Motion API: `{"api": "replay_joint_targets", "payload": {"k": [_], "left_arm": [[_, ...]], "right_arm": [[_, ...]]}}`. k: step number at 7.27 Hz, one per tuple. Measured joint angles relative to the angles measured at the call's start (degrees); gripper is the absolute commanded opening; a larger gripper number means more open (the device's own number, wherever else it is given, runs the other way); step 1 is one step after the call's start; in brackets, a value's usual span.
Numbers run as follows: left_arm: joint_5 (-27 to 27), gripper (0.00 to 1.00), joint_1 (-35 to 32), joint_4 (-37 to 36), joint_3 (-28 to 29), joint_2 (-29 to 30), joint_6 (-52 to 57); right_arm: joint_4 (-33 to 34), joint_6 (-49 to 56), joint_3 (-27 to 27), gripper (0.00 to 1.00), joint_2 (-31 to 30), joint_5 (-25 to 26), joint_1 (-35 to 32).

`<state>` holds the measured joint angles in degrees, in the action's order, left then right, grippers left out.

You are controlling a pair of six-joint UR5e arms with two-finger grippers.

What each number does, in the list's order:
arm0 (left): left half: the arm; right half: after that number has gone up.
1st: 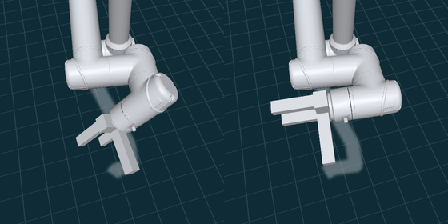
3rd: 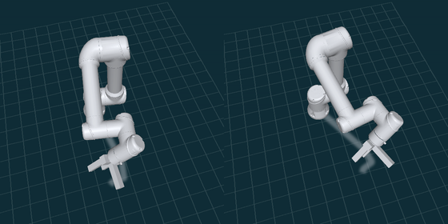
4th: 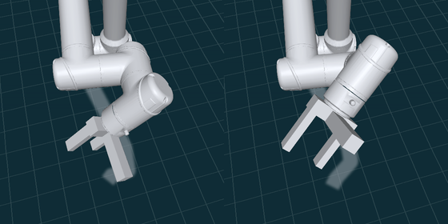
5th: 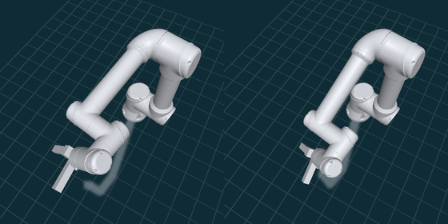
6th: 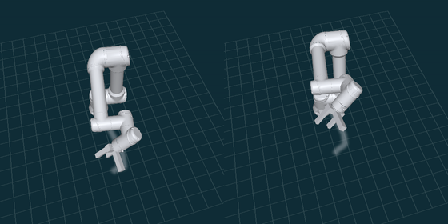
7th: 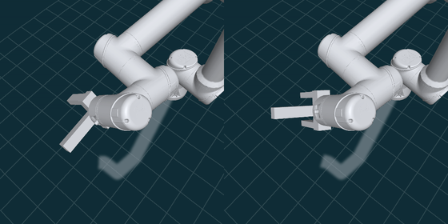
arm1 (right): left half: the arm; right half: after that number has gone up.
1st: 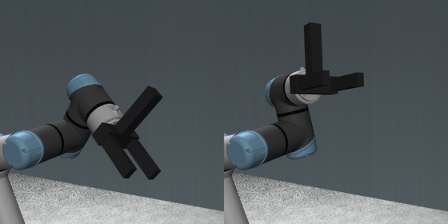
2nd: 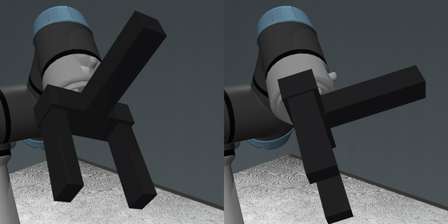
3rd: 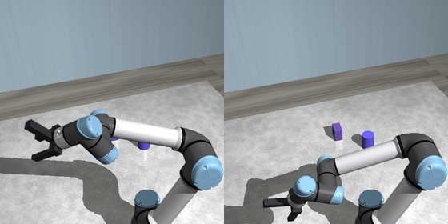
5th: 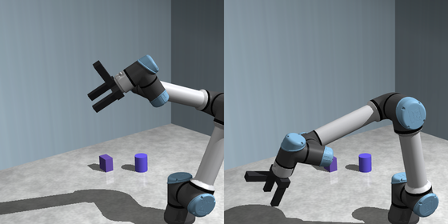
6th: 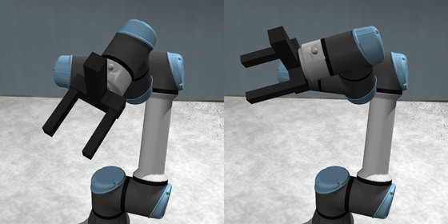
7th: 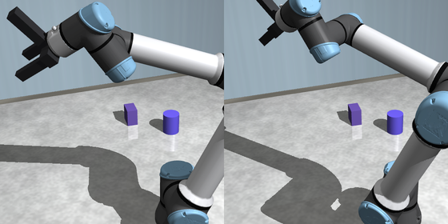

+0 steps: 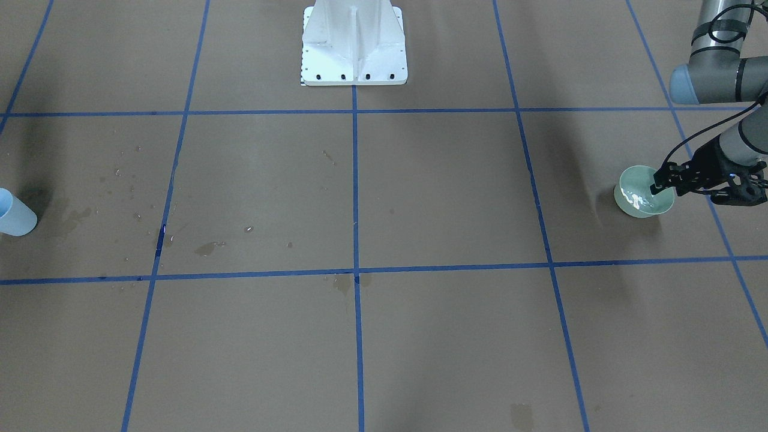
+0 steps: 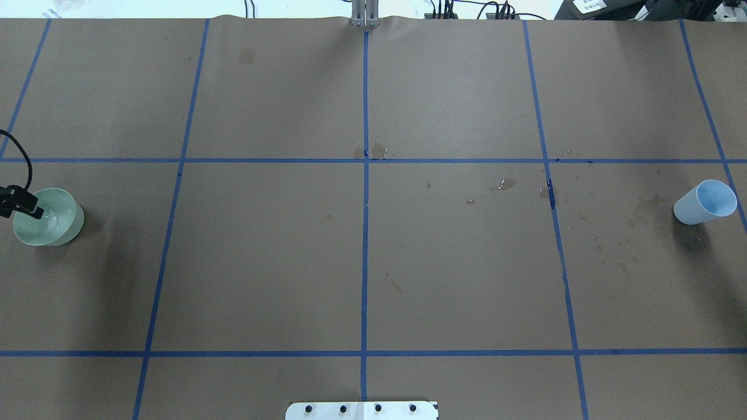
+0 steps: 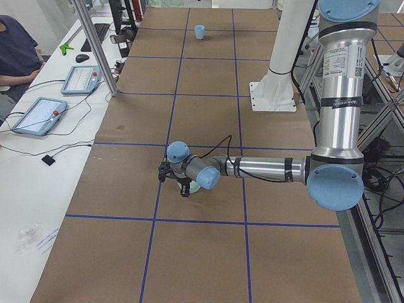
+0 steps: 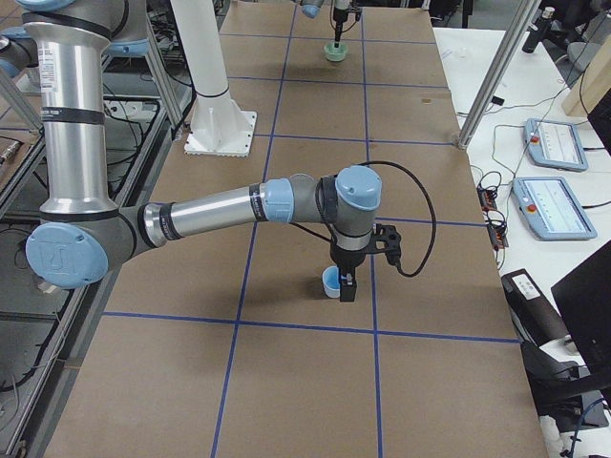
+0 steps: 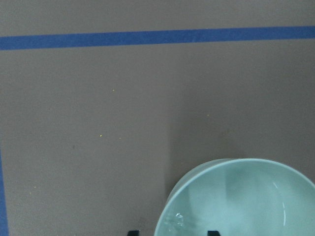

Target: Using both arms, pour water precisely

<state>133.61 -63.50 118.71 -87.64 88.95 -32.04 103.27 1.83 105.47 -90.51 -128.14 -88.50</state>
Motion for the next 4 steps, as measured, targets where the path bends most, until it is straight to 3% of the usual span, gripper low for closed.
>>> {"api": "replay_joint_targets", "payload": {"k": [2,4], "left_arm": [[-0.4,1.0,-0.5,-4.7,-4.4,0.8,-0.1],[-1.5,1.0,-2.4,-14.2,-11.6,1.7,0.4]], "right_arm": [[0.0,0.0,0.0,0.99,0.0,0.0,0.0],[0.0,0.2,-0.2,0.99,-0.4,-0.2,-0.1]]}}
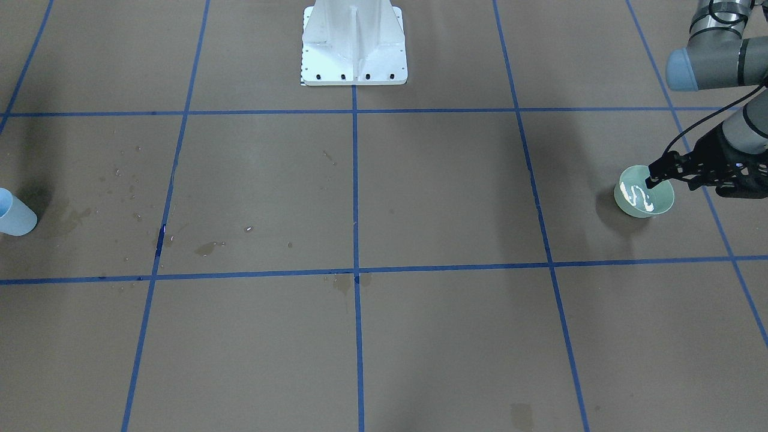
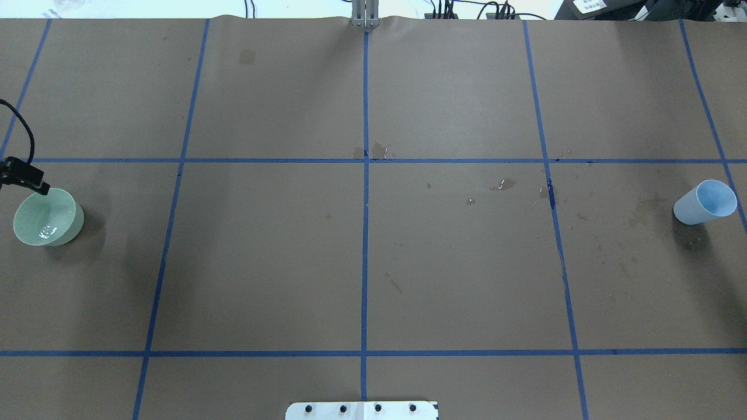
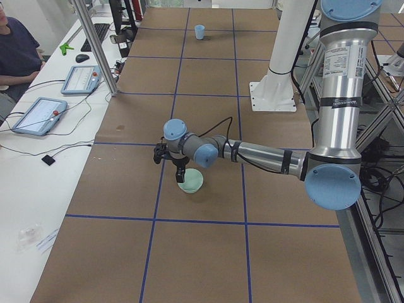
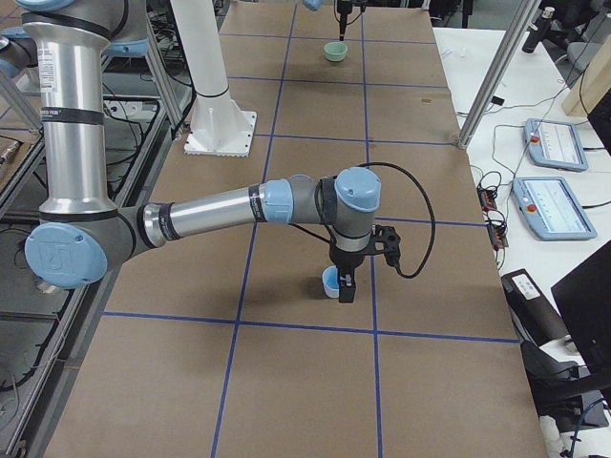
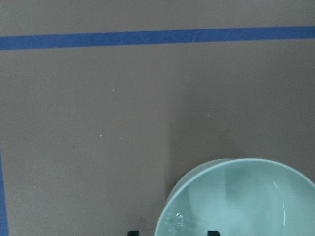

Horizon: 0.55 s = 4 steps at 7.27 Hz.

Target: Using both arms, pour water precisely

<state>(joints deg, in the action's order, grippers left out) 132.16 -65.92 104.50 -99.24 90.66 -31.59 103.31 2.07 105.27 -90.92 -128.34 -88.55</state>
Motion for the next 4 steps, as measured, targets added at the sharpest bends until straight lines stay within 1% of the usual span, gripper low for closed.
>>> {"api": "replay_joint_targets", "payload": {"k": [1,2,4], "left_arm": [[-0.3,1.0,-1.3,-4.9,-2.9,0.9,1.2],[-0.6,1.0,-3.6,-9.7,-4.4,2.3,5.0],[-1.8,1.0,-11.0,-19.1,-4.5,5.6,18.2]], "right_arm": [[0.0,0.1,-0.4,0.99,-0.3,-0.3,0.0],[0.0,0.2,-1.4,0.99,-0.4,-1.1,0.0],[-0.4,0.2,-2.7,0.99,-0.4,-2.4,0.0]]}}
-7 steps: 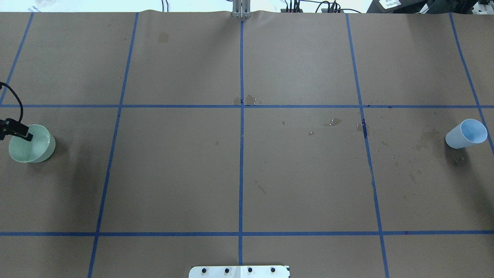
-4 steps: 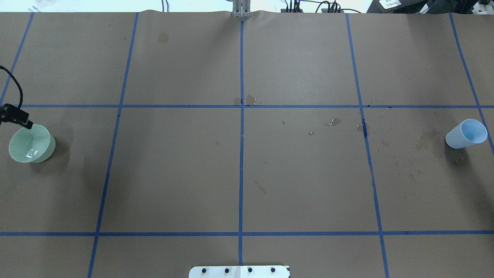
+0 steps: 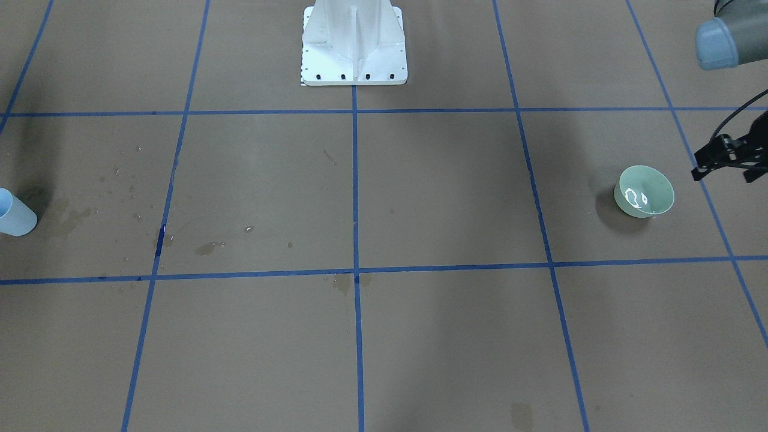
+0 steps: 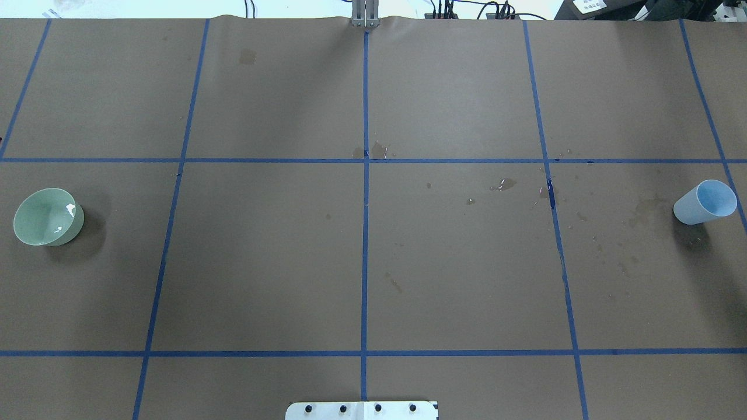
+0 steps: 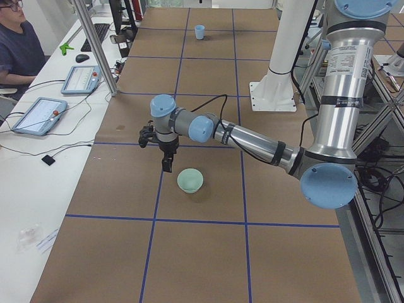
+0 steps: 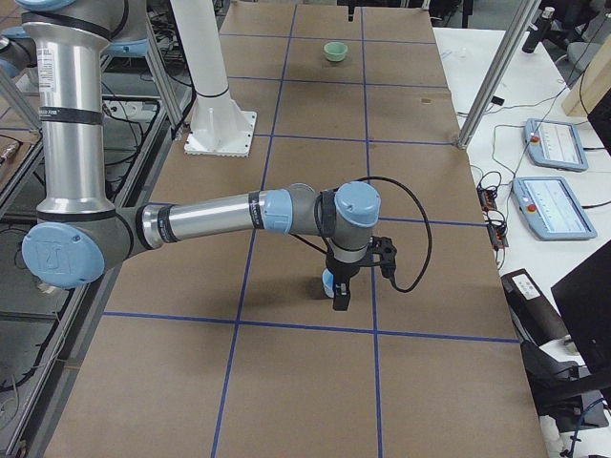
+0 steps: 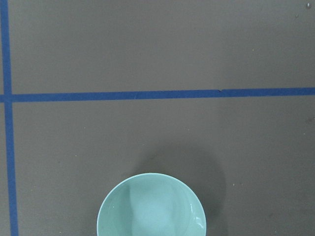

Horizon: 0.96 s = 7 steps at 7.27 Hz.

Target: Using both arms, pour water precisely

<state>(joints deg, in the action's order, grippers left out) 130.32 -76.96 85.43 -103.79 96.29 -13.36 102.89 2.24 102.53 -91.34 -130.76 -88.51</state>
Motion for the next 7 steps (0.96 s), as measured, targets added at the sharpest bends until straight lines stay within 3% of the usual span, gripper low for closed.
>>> {"api": "replay_joint_targets", "payload": {"k": [4,7], "left_arm": [[0.1,1.0,-14.5,-2.6,10.4,0.0,20.8],[0.2,1.0,-16.0,0.9,12.4,-2.8,18.4]], "right_arm": [[-3.5,-0.6,-2.1,1.0,0.1,-2.9,0.0],[-3.7,-1.3,-1.9,1.0,0.5,-3.2,0.0]]}}
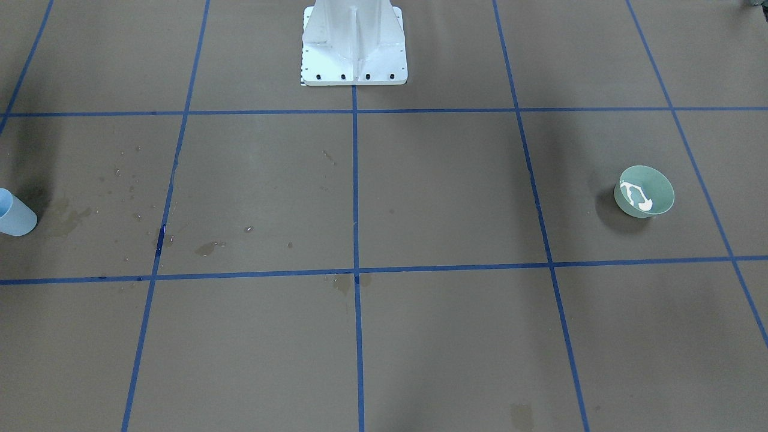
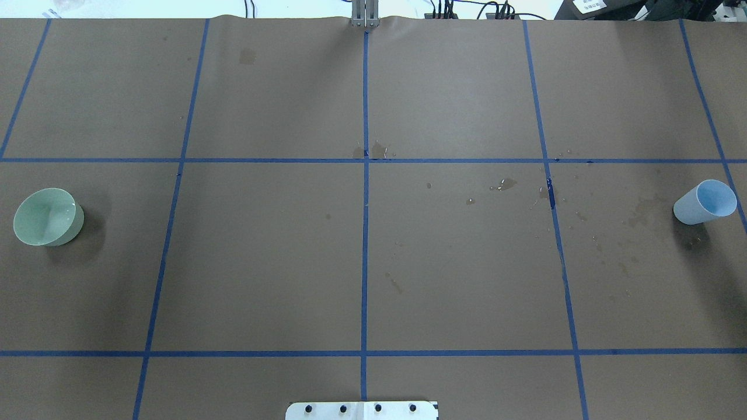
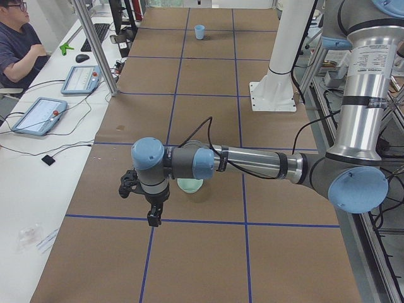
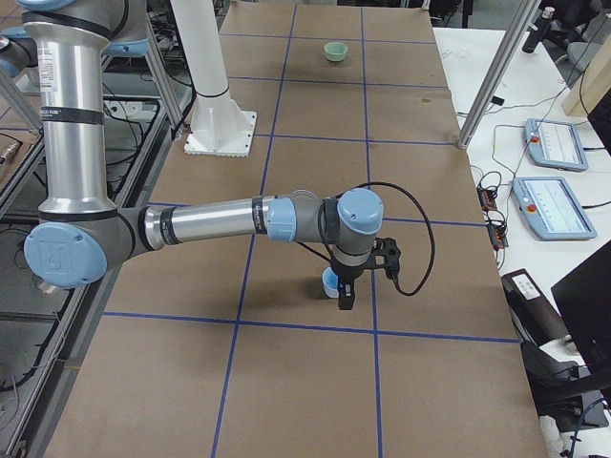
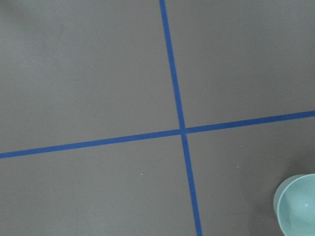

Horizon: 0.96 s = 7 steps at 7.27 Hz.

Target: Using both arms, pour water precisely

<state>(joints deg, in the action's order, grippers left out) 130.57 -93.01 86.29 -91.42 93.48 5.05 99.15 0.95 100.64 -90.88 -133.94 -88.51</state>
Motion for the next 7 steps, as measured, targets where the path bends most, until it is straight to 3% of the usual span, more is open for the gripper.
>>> {"api": "replay_joint_targets", "payload": {"k": [7], "left_arm": [[0.0,1.0,0.3,3.6,0.1,-1.4,-4.6]], "right_arm": [[0.0,-0.1,-0.4,1.0,-0.4,0.1,0.0]]}}
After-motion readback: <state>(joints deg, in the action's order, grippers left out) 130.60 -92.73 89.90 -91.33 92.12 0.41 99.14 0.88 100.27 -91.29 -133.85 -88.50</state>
